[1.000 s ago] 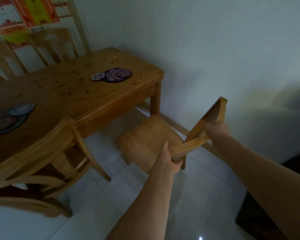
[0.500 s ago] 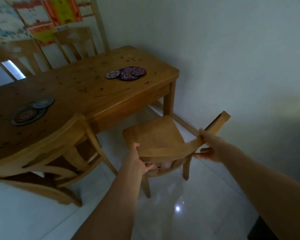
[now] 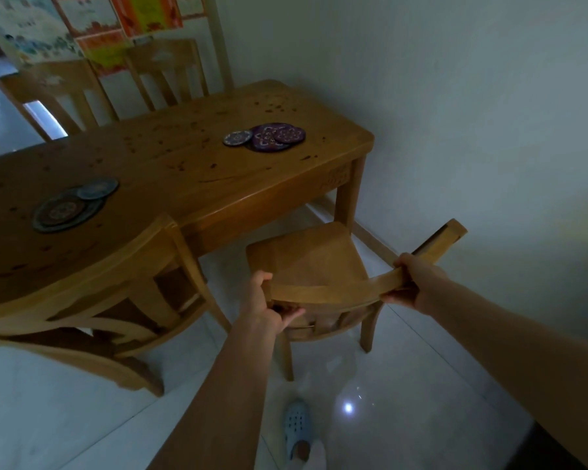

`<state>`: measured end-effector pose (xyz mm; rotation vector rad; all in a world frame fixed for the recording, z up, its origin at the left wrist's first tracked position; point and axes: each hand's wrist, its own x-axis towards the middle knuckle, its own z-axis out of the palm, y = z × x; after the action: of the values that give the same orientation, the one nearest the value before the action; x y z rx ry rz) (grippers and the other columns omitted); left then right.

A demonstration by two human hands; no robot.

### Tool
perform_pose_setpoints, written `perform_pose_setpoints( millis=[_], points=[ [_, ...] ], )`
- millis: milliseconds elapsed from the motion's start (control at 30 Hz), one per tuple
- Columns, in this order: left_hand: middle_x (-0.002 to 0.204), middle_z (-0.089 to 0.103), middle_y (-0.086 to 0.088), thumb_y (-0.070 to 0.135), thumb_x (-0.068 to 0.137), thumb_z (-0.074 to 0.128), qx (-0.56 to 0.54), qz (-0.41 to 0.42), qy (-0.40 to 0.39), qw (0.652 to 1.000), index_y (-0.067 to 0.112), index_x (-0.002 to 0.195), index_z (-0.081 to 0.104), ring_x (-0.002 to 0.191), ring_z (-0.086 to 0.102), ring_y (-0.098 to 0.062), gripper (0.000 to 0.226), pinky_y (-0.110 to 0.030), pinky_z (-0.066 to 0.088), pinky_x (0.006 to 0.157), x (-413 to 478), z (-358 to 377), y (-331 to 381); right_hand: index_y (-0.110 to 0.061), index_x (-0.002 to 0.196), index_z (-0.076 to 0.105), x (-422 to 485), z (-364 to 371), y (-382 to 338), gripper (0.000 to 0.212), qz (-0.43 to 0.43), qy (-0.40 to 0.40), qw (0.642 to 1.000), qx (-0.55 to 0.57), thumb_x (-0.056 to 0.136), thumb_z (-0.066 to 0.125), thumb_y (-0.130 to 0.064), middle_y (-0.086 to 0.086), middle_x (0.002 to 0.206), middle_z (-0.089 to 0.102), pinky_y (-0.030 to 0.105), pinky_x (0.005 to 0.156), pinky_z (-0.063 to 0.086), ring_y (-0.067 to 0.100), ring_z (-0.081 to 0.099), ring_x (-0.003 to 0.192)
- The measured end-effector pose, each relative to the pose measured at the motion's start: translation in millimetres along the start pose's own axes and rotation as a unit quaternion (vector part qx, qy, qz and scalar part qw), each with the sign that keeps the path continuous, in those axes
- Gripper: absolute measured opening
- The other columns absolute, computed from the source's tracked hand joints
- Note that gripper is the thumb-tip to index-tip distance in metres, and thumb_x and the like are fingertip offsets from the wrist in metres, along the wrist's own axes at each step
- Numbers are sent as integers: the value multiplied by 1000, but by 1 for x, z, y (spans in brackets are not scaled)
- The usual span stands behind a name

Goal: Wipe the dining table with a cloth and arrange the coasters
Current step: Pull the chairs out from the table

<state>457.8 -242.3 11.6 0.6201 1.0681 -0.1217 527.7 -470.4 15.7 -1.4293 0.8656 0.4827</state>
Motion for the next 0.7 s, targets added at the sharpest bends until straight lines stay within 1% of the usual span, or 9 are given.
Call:
perform_pose_setpoints(
  millis=[67, 167, 300, 400, 467, 533, 567, 633, 700],
  points=[
    [122, 48, -21, 21, 81, 69, -7, 6, 1, 1000, 14, 125, 48, 116, 47, -48, 50, -67, 44, 95, 7, 5, 10, -6, 110, 53, 6, 10, -8, 29, 2, -6, 1000, 5, 85, 67, -12, 21, 104, 64, 46, 37, 54, 40, 68, 89],
    [124, 46, -22, 22, 81, 69, -14, 6, 0, 1000, 15, 127, 47, 117, 45, -49, 51, -67, 44, 94, 20, 15, 28, -7, 102, 51, 20, 27, -25, 23, 4, -20, 1000, 8, 85, 66, -12, 21, 99, 63, 43, 35, 53, 39, 68, 87],
    [110, 46, -19, 21, 82, 69, -31, 3, 1, 1000, 15, 125, 45, 109, 45, -47, 49, -67, 43, 96, 43, 32, 52, -6, 109, 53, 44, 54, -51, 30, 0, -13, 1000, -8, 84, 66, -13, 22, 98, 64, 43, 38, 55, 39, 69, 82],
    [103, 45, -17, 19, 83, 68, -41, 12, 1, 999, 14, 123, 44, 104, 43, -45, 47, -66, 42, 98, 58, 49, 73, -5, 110, 54, 64, 77, -75, 30, 0, -9, 1000, -21, 84, 65, -13, 21, 96, 64, 42, 39, 55, 38, 68, 79],
    [108, 44, -17, 20, 85, 66, -39, 16, 2, 999, 15, 122, 44, 107, 41, -44, 43, -65, 42, 98, 66, 61, 89, -5, 110, 55, 79, 93, -92, 29, 1, -12, 1000, -27, 84, 66, -13, 21, 100, 65, 44, 46, 57, 37, 68, 80],
    [120, 42, -17, 21, 85, 65, -42, 21, 4, 999, 17, 121, 44, 116, 41, -45, 42, -65, 44, 97, 74, 71, 102, -5, 109, 55, 91, 106, -105, 28, -7, -22, 999, -31, 86, 66, -14, 21, 103, 65, 48, 55, 58, 37, 69, 82],
    [123, 41, -16, 21, 85, 65, -45, 23, 6, 999, 18, 121, 44, 121, 40, -46, 42, -65, 44, 96, 80, 76, 109, -6, 112, 54, 98, 113, -113, 30, -11, -24, 999, -32, 87, 66, -16, 20, 103, 65, 49, 59, 59, 36, 69, 83],
    [121, 41, -17, 22, 85, 64, -51, 23, 10, 998, 18, 122, 41, 122, 39, -46, 44, -64, 44, 97, 91, 87, 121, -7, 118, 53, 111, 126, -127, 36, -20, -25, 999, -36, 88, 68, -20, 19, 105, 64, 49, 62, 59, 36, 68, 86],
    [109, 43, -17, 23, 86, 64, -56, 20, 9, 998, 17, 124, 38, 113, 41, -45, 47, -63, 44, 98, 102, 98, 131, -6, 119, 53, 121, 140, -141, 40, -33, -30, 998, -48, 87, 70, -22, 20, 110, 64, 46, 61, 58, 36, 67, 90]
  ],
)
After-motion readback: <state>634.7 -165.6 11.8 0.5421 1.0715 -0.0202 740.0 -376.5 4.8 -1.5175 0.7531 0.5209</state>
